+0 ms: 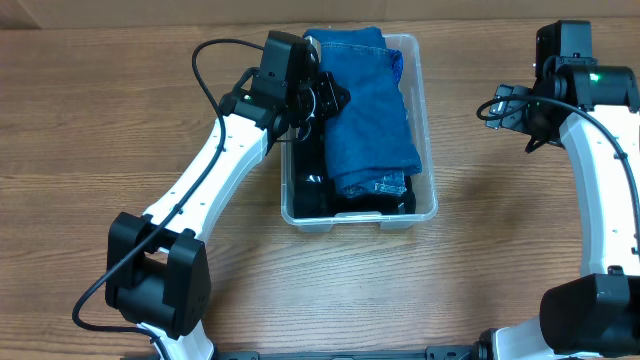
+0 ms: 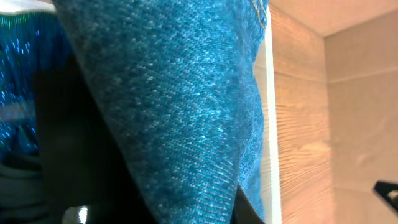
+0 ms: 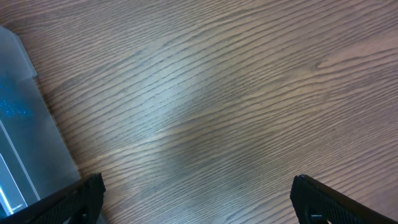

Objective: Pack container
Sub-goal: 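Release the jeans and press them down into the bin with left gripper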

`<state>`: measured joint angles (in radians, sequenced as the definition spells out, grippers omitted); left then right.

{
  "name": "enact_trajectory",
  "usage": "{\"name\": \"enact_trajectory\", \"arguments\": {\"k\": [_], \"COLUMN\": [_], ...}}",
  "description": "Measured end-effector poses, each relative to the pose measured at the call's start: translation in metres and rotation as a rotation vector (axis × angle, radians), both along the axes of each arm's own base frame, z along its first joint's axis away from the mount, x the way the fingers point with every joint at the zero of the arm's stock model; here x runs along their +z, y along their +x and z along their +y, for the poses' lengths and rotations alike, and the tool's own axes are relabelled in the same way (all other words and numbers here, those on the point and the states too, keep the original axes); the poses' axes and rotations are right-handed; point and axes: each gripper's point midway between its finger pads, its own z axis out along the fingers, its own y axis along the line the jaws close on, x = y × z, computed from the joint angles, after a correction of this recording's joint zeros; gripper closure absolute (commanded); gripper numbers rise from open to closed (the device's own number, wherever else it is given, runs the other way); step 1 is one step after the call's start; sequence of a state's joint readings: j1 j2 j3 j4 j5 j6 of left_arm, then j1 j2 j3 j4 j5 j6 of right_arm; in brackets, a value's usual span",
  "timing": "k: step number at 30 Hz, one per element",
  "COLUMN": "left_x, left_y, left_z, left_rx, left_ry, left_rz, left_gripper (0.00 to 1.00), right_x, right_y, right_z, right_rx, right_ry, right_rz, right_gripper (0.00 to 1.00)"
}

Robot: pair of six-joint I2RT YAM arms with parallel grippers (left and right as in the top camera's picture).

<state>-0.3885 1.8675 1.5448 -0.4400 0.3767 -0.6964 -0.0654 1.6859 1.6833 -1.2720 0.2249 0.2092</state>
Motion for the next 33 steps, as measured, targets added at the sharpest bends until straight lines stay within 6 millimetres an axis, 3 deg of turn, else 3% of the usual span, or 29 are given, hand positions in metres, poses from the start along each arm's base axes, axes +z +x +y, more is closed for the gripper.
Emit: {"name": "enact_trajectory", "arguments": {"k": [5,6,10,11,16,19,21,22,25,26,27,29,33], "left_x": [-0.004,-0.006,-0.025,-0.03,-0.042,-0.035,-0.02,0.0,0.039,0.047,0.056,0.064,0.053], "left_y": [0.002,0.002,0.004,0.004,0.006,0.009,0.013,0.02,0.022,0.021,0.02,0.008,-0.032], "left_z": [0.003,0.004,0.012,0.013,0.03,0.047,0.053,0.055,0.048,0.042,0.033,0.007,-0.035], "left_rx": [-0.064,-0.072,-0.088,-0.093,-0.079,-0.061,-0.06,-0.045,-0.053,-0.058,-0.07,-0.117,-0.237], "left_ry": [0.079,0.095,0.175,0.19,0.315,0.418,0.47,0.487,0.508,0.506,0.501,0.494,0.528], "left_rz": [-0.071,-0.078,-0.073,-0.069,-0.074,-0.083,-0.11,-0.147,-0.207,-0.225,-0.25,-0.281,-0.259], "left_gripper": [0.64,0.58,0.18,0.13,0.04,0.03,0.09,0.19,0.81,0.91,0.96,0.96,0.96], "right_x": [0.0,0.0,0.0,0.0,0.0,0.0,0.0,0.0,0.0,0.0,0.0,0.0,0.0], "right_y": [0.0,0.0,0.0,0.0,0.0,0.0,0.0,0.0,0.0,0.0,0.0,0.0,0.0], "right_z": [0.0,0.0,0.0,0.0,0.0,0.0,0.0,0.0,0.0,0.0,0.0,0.0,0.0], "right_rx": [0.0,0.0,0.0,0.0,0.0,0.0,0.0,-0.001,0.0,0.0,0.0,-0.001,0.0], "right_ry": [0.0,0.0,0.0,0.0,0.0,0.0,-0.001,0.0,0.0,0.0,0.0,0.0,0.0], "right_rz": [0.0,0.0,0.0,0.0,-0.001,-0.001,-0.001,-0.001,0.0,-0.001,0.0,-0.001,0.0], "right_gripper": [0.0,0.0,0.0,0.0,0.0,0.0,0.0,0.0,0.0,0.0,0.0,0.0,0.0]}}
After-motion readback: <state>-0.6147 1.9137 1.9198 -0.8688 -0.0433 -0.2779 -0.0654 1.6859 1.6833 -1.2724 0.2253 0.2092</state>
